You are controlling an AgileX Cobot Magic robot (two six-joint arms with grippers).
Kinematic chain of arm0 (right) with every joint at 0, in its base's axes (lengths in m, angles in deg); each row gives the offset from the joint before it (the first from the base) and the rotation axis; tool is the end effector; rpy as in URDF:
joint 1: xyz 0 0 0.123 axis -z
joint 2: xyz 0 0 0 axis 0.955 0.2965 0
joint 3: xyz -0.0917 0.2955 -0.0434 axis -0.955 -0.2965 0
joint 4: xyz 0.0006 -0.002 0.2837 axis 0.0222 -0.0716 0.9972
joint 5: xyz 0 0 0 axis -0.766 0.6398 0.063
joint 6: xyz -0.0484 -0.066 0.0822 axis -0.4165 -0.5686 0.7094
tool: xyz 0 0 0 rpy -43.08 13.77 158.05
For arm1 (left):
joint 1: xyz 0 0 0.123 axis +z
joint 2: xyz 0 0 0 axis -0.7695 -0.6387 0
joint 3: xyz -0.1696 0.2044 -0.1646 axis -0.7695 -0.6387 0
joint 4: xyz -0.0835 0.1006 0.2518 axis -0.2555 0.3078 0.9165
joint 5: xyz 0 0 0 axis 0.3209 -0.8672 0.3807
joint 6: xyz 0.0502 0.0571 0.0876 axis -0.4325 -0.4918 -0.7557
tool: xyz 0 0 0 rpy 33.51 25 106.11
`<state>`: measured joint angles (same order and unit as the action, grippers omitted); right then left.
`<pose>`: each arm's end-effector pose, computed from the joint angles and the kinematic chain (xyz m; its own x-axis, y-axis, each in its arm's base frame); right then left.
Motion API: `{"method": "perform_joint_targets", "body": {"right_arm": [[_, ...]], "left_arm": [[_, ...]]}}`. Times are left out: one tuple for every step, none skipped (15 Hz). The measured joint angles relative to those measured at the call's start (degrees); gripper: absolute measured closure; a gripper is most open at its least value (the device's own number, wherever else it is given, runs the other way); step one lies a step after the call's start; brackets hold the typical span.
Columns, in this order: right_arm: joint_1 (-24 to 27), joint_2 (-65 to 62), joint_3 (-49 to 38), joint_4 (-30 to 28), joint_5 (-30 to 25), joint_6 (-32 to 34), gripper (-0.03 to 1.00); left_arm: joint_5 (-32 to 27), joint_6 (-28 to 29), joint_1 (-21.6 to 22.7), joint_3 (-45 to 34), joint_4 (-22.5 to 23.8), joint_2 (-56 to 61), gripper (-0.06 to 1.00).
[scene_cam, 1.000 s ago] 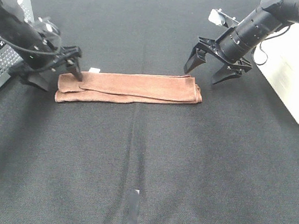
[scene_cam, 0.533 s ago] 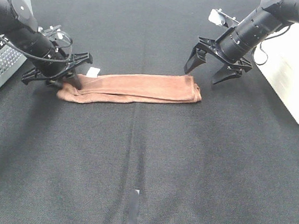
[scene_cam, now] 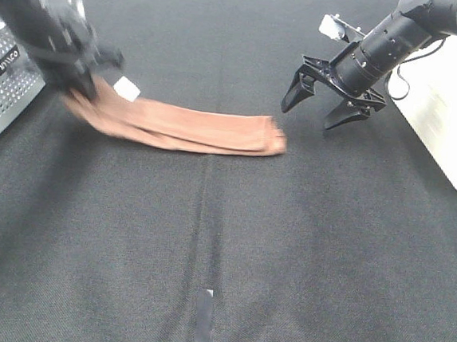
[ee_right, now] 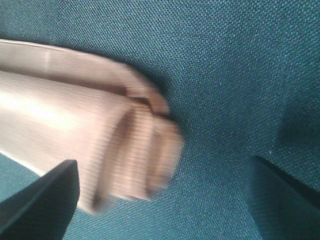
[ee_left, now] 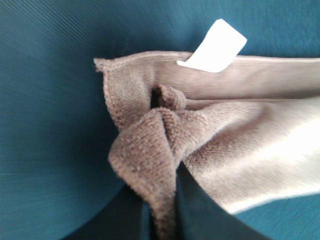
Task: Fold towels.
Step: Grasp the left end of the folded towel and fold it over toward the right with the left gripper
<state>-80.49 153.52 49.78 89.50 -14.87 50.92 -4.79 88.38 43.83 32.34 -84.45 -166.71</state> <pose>0.5545 0.1280 0.1325 -0.9542 -0.0562 -0.2939 -0.1899 0.8727 0.4498 0.5299 -0.0785 0.1556 -0.9351 -0.0905 -0.3426 -0.0145 0.9758 -0.2181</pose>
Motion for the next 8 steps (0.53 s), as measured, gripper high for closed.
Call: {"method": "perform_joint_targets", "body": {"right_arm": [[0.0,0.0,0.0,0.0,-0.11,0.0,0.13],[0.0,0.0,0.0,0.0,-0.52,0.06,0.13],[0.0,0.0,0.0,0.0,-0.74,0.06,0.13],[0.0,0.0,0.0,0.0,-0.92,0.06,0.13],[0.0,0.0,0.0,0.0,-1.03,0.06,0.13],[0.0,0.0,0.57,0.0,-1.38,0.06,0.13],[0.0,0.0,1.6,-0.06,-2.41,0.06,0.13],[0.0,0.0,1.6,-0.06,-2.41,0.06,0.13]], "left_arm": [[-3.09,0.63,0.0,3.21,1.66,0.17,0.88],[-6.13,1.66,0.0,5.61,2.18,0.17,0.88],[-8.25,2.75,-0.29,8.02,2.18,0.17,0.88],[-9.0,3.27,-0.92,10.03,1.72,0.17,0.88],[-9.11,3.44,-2.12,11.0,0.23,0.29,0.88],[-8.54,3.61,-3.67,11.17,-2.52,0.29,0.88],[-6.99,3.67,-5.9,11.17,-6.82,-0.11,0.88],[-6.99,3.67,-5.9,11.17,-6.82,-0.11,0.88]]}}
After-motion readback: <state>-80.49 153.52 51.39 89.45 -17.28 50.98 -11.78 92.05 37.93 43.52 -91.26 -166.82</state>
